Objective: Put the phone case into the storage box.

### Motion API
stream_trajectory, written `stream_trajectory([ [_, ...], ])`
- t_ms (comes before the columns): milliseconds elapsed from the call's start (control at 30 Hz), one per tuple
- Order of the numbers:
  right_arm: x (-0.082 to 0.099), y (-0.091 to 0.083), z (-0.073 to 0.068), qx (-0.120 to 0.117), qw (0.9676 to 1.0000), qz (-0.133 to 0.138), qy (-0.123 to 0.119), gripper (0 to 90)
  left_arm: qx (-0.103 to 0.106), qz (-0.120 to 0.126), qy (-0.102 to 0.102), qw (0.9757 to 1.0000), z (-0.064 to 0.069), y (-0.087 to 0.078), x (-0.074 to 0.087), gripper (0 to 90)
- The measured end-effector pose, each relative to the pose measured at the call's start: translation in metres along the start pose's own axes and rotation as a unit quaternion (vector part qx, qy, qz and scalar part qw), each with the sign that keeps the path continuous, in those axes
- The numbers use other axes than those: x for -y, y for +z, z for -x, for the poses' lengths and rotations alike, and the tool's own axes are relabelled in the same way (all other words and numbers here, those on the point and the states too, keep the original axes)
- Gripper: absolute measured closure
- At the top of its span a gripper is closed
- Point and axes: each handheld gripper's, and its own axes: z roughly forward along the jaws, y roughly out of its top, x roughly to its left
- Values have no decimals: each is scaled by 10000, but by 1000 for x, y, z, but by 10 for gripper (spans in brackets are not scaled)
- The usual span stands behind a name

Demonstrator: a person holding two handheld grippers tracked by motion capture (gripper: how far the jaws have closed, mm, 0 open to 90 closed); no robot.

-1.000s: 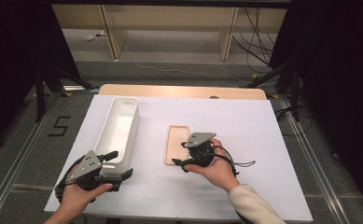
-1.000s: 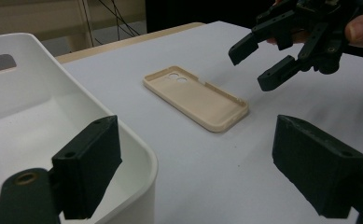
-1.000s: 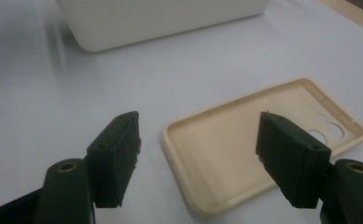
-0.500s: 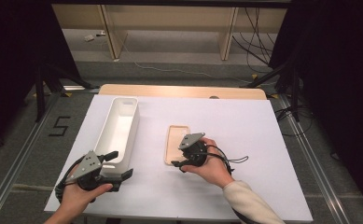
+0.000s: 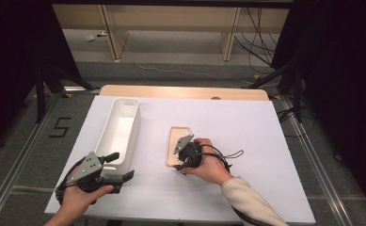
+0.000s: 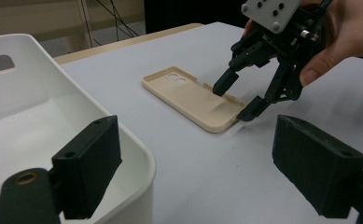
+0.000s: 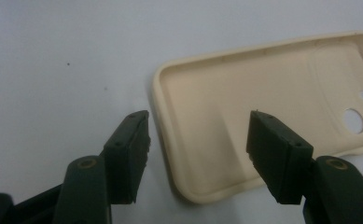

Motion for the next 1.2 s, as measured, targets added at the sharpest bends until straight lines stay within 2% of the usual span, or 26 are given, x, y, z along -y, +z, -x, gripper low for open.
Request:
stream_trajectory([
  [133,-4,3,0,-42,9996,-237,-146,402,1,10,1,10000,0,0,0,149],
  [467,-11,6,2,-205,9975,-644,-211,404,17,15,-6,10000,0,0,0,149],
  [700,-17,8,4,-333,9955,-843,-275,460,17,16,1,10000,0,0,0,149],
  [933,-19,8,4,-496,9943,-891,-305,543,27,19,-5,10000,0,0,0,149],
  [1200,-26,9,2,-556,9908,-1060,-629,622,34,25,-12,10000,0,0,0,150],
])
